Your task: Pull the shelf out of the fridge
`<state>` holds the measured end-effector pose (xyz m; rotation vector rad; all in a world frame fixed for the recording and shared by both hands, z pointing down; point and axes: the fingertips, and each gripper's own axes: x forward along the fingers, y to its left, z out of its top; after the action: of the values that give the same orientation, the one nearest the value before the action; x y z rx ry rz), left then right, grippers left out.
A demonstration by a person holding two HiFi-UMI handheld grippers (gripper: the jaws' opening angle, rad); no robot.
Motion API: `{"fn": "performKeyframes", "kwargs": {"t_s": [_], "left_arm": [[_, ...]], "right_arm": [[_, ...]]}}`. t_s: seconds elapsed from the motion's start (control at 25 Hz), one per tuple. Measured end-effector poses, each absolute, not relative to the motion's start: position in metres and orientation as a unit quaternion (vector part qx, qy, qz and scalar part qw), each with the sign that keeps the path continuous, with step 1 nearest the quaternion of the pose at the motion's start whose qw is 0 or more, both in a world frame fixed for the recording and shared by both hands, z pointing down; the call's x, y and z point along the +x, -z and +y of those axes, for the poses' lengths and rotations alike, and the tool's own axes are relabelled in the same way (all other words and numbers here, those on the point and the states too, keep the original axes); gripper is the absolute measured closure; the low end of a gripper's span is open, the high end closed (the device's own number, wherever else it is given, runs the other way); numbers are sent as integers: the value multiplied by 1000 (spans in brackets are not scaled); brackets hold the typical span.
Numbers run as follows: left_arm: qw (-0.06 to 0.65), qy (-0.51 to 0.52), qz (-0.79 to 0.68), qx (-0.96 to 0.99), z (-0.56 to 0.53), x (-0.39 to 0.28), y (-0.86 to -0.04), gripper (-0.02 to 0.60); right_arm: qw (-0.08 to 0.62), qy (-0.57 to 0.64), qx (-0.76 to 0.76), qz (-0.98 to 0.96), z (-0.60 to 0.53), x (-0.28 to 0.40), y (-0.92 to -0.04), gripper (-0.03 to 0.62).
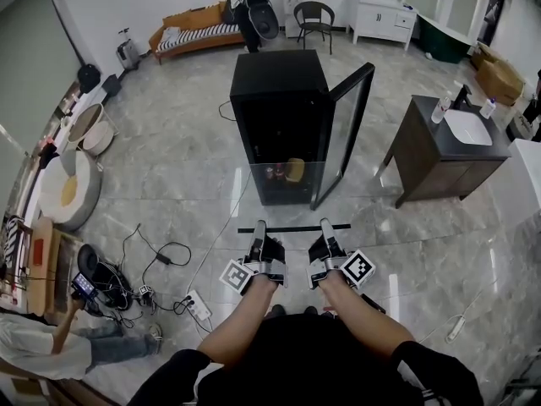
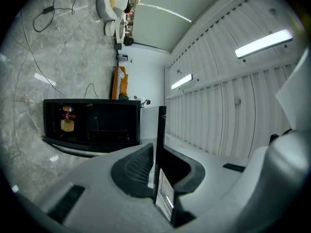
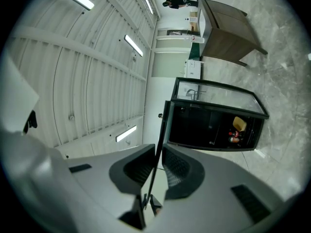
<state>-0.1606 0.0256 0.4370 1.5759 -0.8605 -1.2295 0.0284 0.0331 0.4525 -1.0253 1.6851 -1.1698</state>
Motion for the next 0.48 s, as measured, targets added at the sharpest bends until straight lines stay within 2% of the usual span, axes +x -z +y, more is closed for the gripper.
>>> {"fn": "performKeyframes", "kwargs": {"t_s": [0.48], "left_arm": [[466,500,-346,643,26,-166,-434,540]], "right_arm": [[412,464,-402,673,34,22,-446,543]]}}
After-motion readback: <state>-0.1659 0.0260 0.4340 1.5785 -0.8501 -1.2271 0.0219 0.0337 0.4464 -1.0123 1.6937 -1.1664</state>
